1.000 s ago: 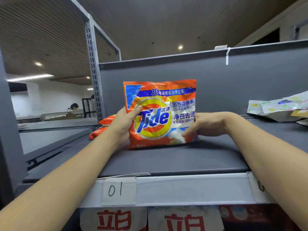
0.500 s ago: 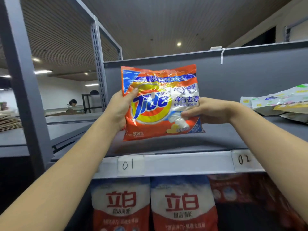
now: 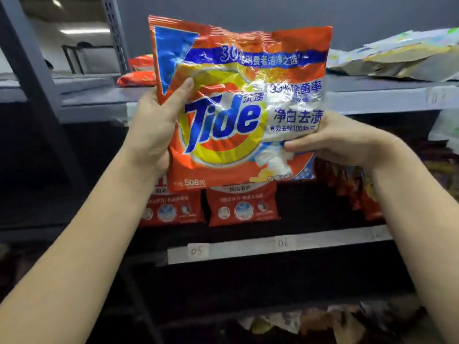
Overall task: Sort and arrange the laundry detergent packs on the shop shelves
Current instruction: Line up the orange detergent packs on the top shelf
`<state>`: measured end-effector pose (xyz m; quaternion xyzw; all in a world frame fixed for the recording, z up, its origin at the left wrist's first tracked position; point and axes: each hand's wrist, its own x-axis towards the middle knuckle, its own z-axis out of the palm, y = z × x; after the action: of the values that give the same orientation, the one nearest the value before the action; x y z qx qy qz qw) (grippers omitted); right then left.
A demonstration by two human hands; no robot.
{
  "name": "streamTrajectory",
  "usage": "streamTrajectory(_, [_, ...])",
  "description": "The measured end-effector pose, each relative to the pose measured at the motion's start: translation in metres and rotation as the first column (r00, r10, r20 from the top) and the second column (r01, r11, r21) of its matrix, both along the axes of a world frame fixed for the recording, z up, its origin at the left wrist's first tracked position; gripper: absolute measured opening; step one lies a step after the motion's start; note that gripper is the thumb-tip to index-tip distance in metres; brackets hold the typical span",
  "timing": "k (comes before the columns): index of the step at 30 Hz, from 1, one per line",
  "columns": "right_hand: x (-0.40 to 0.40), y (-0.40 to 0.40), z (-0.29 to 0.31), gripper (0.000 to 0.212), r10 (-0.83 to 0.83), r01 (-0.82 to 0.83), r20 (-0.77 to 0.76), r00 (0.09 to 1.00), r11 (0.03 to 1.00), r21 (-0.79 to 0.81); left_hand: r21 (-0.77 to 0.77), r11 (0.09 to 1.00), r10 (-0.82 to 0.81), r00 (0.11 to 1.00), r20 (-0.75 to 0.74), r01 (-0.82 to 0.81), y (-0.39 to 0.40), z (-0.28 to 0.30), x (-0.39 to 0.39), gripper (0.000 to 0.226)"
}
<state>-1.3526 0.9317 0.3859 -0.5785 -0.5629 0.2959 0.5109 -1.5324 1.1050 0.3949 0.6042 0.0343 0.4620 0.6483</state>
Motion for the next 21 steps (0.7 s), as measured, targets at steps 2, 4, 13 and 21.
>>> streamTrajectory(2, [-0.007,-0.007,-0.033,0.049,-0.024,0.021,-0.057,0.998,0.998,-0.064,-0.058,0.998,-0.009,0.999,-0.035,0.007,-0.005,-0.031,-0.007,0.013])
streamTrajectory(4, [-0.012,-0.01,-0.068,0.046,-0.053,0.038,-0.111,0.992,0.991,-0.132,-0.133,0.991,-0.034,0.994,-0.106,0.02,-0.006,-0.067,-0.011,0.015])
streamTrajectory(13, [-0.024,-0.007,-0.246,0.046,-0.174,-0.013,-0.343,0.923,0.876,-0.482,-0.41,0.905,-0.102,0.881,-0.463,-0.111,-0.008,-0.24,-0.027,0.031])
streamTrajectory(21, [-0.022,-0.005,-0.385,0.049,-0.244,-0.179,-0.534,0.809,0.764,-0.62,-0.52,0.813,-0.19,0.725,-0.662,-0.262,-0.012,-0.366,-0.029,0.033])
